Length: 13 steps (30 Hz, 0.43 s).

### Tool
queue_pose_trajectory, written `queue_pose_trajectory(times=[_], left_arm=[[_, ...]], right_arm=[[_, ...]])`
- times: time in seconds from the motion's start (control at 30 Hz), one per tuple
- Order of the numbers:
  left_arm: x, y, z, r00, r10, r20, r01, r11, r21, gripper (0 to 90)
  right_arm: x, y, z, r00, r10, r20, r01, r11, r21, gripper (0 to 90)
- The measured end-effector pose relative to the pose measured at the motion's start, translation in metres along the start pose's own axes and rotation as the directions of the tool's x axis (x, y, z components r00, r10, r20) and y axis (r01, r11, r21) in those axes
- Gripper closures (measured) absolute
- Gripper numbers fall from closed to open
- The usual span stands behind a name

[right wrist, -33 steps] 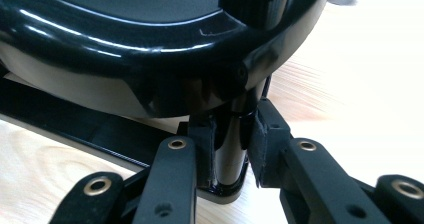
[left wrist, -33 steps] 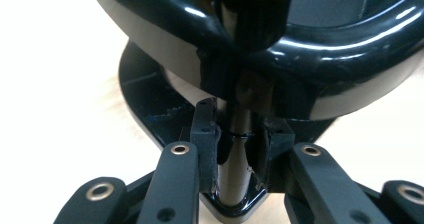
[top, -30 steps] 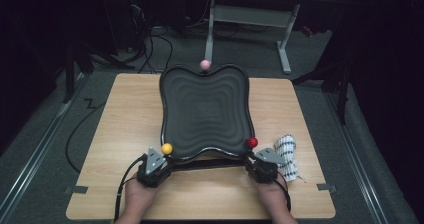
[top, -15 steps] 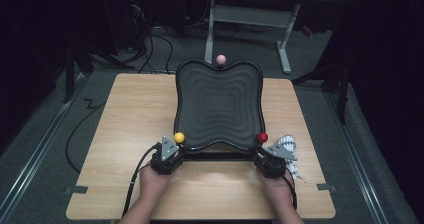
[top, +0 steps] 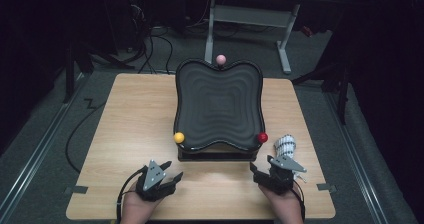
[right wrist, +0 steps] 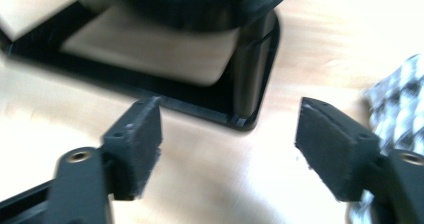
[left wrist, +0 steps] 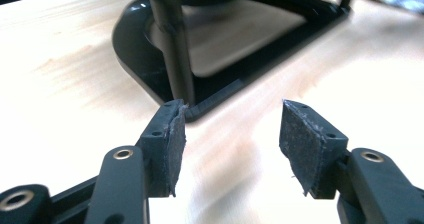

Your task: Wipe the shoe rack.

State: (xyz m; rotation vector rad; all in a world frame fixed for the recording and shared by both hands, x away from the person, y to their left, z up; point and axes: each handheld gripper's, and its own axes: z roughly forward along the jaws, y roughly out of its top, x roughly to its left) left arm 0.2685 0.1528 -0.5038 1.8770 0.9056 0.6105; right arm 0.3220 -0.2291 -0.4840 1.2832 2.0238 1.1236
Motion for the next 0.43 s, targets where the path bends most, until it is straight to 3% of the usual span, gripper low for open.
queue_pose_trajectory(times=[0.03,0.07,0.13,0.2,0.27,0.33,0.43], left_arm=[[-0.003,-0.005,-0.002,0.9986,-0.049,0.017,0.05,0.998,-0.039,42.1],[-0.004,-0.008,-0.004,0.9976,-0.066,0.022,0.067,0.9964,-0.051,40.5],[-0.001,-0.006,-0.012,0.9978,-0.058,0.032,0.059,0.998,-0.026,37.3],[0.007,-0.002,-0.021,0.9999,-0.008,0.007,0.008,0.9998,-0.018,33.4],[0.012,-0.002,-0.022,0.9996,-0.028,0.004,0.028,0.9993,-0.024,31.0],[0.014,-0.002,-0.02,0.9992,-0.04,0.007,0.04,0.999,-0.021,27.9],[0.017,-0.006,-0.015,0.9989,-0.045,0.008,0.045,0.999,-0.004,26.2]], right_arm=[[0.005,-0.003,-0.002,0.9996,-0.027,0.0,0.027,1.0,0.011,25.6],[0.011,-0.005,-0.004,0.9983,-0.058,-0.01,0.058,0.998,0.017,22.3],[0.02,-0.012,-0.009,0.9957,-0.08,-0.047,0.079,0.997,-0.026,18.8],[0.027,-0.017,-0.012,0.9918,-0.09,-0.091,0.087,0.995,-0.044,15.7],[0.031,-0.02,-0.012,0.9882,-0.09,-0.123,0.087,0.996,-0.03,14.8],[0.032,-0.022,-0.012,0.9875,-0.093,-0.127,0.09,0.995,-0.031,14.7],[0.04,-0.026,-0.007,0.9821,-0.129,-0.137,0.129,0.992,-0.004,13.8]])
